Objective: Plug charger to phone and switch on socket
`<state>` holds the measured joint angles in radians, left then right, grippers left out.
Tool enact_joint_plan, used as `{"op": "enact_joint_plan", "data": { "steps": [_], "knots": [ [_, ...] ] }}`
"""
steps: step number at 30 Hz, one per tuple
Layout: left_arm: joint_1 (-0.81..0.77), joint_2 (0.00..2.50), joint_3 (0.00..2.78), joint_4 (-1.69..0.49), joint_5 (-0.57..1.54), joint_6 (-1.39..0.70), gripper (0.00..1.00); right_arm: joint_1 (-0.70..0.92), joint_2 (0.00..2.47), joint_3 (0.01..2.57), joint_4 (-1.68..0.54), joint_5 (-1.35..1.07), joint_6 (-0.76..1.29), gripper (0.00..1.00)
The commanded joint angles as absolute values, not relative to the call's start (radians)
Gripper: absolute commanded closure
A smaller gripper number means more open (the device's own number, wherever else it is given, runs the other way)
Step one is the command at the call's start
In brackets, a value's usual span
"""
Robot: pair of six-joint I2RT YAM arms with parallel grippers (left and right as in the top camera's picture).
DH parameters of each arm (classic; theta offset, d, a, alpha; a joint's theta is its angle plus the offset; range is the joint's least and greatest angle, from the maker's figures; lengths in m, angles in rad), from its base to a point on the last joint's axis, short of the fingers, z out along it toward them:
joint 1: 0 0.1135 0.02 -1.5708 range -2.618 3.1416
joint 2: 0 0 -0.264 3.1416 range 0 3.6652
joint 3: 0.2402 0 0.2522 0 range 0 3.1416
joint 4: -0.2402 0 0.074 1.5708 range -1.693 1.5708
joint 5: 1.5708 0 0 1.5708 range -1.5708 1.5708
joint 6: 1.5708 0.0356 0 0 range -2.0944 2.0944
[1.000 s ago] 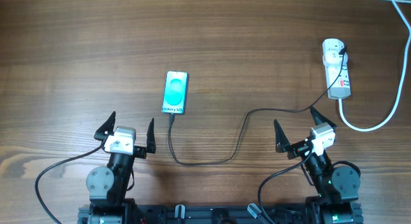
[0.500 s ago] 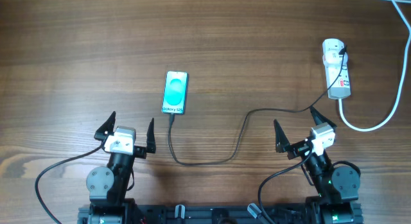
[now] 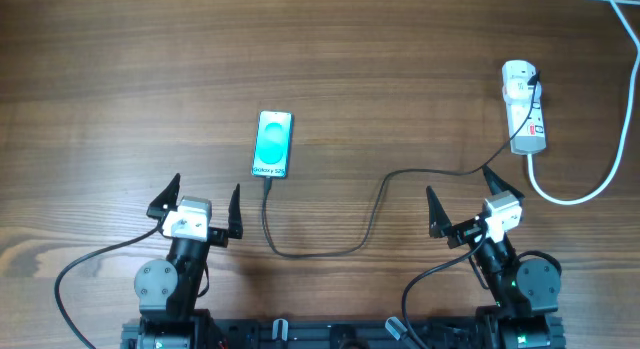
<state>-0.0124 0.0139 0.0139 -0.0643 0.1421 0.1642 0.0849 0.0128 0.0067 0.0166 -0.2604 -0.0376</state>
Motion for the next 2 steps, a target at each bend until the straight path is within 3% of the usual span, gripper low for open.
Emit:
{"op": "enact_joint_plan", "data": {
  "steps": [1,2],
  "knots": [
    [-0.014,0.006,0.006,-0.064,0.129,0.18,0.0,0.092,0.005,0.005,0.021,-0.25,-0.023,0.01],
    [-0.014,0.007,0.006,-0.064,0.129,0.18,0.0,0.092,0.005,0.005,0.021,-0.25,-0.023,0.0]
  ]
}}
